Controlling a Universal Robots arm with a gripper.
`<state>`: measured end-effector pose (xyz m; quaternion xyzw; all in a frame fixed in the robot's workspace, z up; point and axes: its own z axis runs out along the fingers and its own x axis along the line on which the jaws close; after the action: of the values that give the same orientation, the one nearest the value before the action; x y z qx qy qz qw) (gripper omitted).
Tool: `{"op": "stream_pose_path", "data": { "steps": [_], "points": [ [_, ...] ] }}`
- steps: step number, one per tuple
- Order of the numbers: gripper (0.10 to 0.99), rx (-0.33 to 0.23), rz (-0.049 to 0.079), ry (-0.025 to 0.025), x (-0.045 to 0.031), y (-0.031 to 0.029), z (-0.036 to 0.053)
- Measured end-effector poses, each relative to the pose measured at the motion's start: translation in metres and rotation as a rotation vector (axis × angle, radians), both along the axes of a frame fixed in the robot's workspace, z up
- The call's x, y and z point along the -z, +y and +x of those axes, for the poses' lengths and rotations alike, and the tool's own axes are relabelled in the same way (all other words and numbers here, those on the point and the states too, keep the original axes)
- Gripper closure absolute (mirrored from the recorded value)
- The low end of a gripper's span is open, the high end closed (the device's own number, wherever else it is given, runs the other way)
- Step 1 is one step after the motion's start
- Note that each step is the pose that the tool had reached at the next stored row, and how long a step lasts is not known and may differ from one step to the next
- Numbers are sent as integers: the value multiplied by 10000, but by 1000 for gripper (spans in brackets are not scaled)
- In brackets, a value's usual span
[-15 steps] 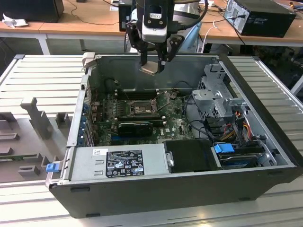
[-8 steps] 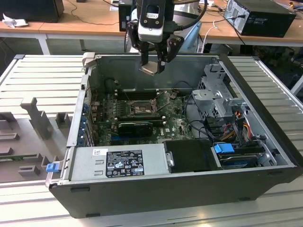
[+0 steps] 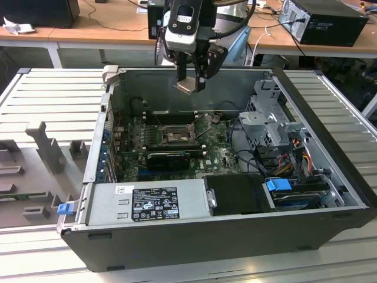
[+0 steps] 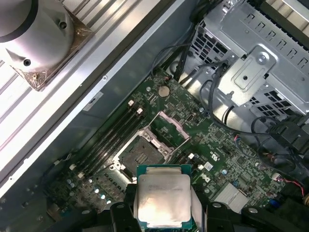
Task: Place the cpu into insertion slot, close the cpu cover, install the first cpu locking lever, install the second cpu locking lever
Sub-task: 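Place the cpu into insertion slot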
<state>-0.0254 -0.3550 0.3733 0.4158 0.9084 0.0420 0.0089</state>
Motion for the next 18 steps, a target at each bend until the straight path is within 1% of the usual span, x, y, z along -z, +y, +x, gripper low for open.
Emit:
{"op": "stream_pose_path", "data": {
  "steps": [6,9,12,16,18],
  "points": [
    [561,772,0,10,2,0,0],
    [561,1050,-1,13,3,0,1],
    [561,1554,0,14,4,0,2],
    [561,2120,-2,41,6,0,3],
    [561,2374,-5,76,6,0,2]
  ]
}}
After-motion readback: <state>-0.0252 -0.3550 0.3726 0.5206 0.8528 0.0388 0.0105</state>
